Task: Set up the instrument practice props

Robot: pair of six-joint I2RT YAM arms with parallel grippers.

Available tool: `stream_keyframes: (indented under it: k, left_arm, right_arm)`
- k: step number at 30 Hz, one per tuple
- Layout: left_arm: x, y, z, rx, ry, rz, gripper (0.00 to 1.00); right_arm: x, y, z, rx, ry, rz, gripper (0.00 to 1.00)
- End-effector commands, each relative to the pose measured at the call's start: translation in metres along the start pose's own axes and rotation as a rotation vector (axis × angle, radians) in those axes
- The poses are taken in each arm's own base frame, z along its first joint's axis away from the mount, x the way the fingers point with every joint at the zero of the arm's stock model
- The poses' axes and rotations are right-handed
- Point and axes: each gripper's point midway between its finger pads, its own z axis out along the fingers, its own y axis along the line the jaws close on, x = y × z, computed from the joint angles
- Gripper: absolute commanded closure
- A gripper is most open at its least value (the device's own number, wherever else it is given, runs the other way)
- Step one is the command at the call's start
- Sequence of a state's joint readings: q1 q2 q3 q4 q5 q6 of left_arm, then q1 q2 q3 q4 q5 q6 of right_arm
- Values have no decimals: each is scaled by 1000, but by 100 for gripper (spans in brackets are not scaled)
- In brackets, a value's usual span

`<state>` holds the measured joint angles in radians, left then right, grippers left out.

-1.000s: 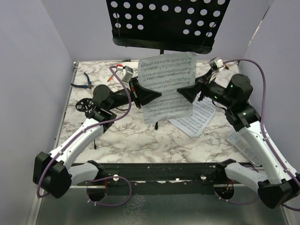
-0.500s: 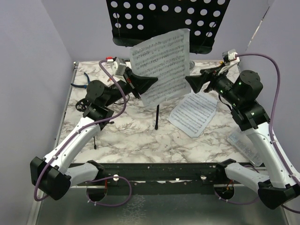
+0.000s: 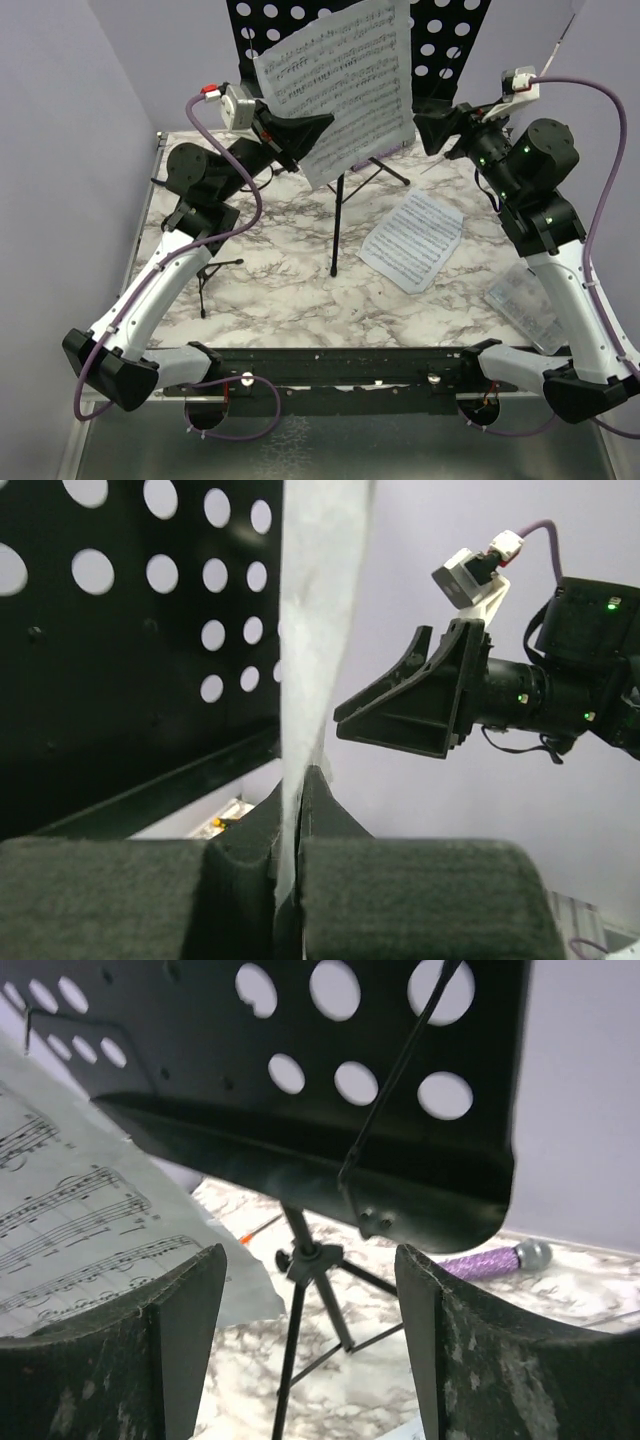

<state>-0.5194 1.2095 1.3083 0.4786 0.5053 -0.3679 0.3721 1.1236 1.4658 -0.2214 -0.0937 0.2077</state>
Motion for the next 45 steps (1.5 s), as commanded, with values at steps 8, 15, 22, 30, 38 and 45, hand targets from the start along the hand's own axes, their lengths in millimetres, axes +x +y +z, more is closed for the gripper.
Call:
stream_keyframes:
  k: [8,15,22,30,38,45]
  left_arm:
    - [-30,28,34,-76,-46,110,100]
    - [-38,44,53,-116,-42,127,100]
    - [-39,62,64,-179,-30,120,100]
    - [-38,71,79,-189,-26,79,100]
    - [-35,78,91,-187,-26,63,100]
    - [-28,86,101,-183,-14,65,100]
  right_arm:
    - [-38,-39,25,235,-77,-45,38]
    - [-43,-41,45,232,-114,-46,49]
    - [-41,-34,59,183,-104,-35,68]
    - [-39,-29,59,158,-102,-34,94]
    - [-35,-26,57,134,-96,-52,100]
    - [-35,-23,51,112,-121,-65,100]
